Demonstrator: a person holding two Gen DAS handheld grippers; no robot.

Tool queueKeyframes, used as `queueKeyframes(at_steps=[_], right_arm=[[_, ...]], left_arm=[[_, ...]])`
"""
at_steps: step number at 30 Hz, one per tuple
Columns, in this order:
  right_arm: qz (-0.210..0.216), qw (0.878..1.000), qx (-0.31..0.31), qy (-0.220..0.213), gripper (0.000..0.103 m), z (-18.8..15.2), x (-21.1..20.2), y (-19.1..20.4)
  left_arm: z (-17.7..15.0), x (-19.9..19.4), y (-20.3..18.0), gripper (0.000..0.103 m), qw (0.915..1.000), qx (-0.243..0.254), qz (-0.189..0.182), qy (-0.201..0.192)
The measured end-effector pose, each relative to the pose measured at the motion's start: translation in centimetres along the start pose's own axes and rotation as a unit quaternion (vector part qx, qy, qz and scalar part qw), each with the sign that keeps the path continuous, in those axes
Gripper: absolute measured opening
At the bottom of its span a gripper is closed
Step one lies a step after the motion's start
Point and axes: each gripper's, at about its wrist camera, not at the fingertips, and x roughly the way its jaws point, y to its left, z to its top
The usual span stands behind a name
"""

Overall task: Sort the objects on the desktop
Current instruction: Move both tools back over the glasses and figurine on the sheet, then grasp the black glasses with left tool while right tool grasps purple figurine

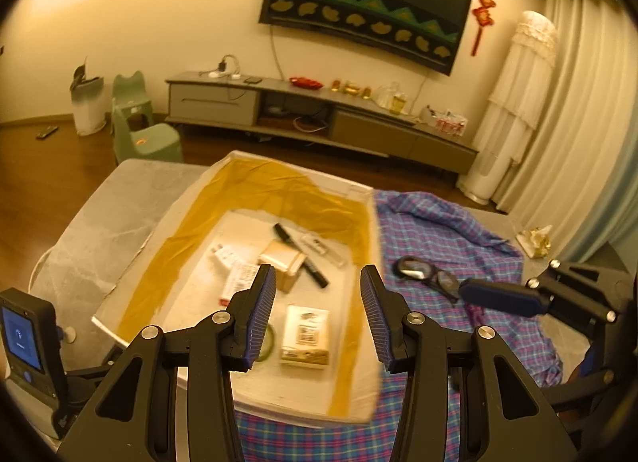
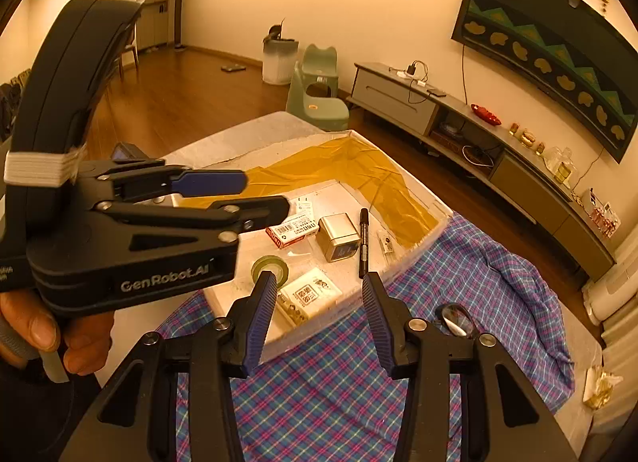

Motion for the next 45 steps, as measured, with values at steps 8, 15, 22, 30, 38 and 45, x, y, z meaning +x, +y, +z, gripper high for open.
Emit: queueKeyframes(at_steps=[8,15,22,30,38,45], right_arm=[[0.022,0.996,0.041,-0.073,0.049,-4.7,-3.8,-2.7],[0.009,0.989,0.12,-0.086,0.055,-9.7,-5.4,-8.5],[-0.024,0.968,0.248,-0.036,0.055,-15.1,-3.7,-16.6],[-0.016,0.969,0.241,0.058,0.055,-18.8,1.2,-19.0],[-0.005,0.964,0.253,0.086,0.055,-20.7,5.9,-21.8],[-0.005,0.966,0.232,0.113,0.031,-21.2,9.0,-22.2]], left_arm=[[-0.6,-0.5,-4.9,0.047,0.9991,0.039,-0.008,0.014],[-1.8,1.1,-10.0,0.047,0.9954,0.078,-0.027,0.047],[-3.4,5.3,-13.8,0.047,0.9902,0.086,-0.047,0.1],[-4.3,10.3,-16.4,0.047,0.9844,0.064,-0.061,0.152],[-4.2,16.8,-15.8,0.047,0.9753,-0.004,-0.077,0.207],[-2.0,23.6,-15.6,0.049,0.964,-0.095,-0.072,0.238]])
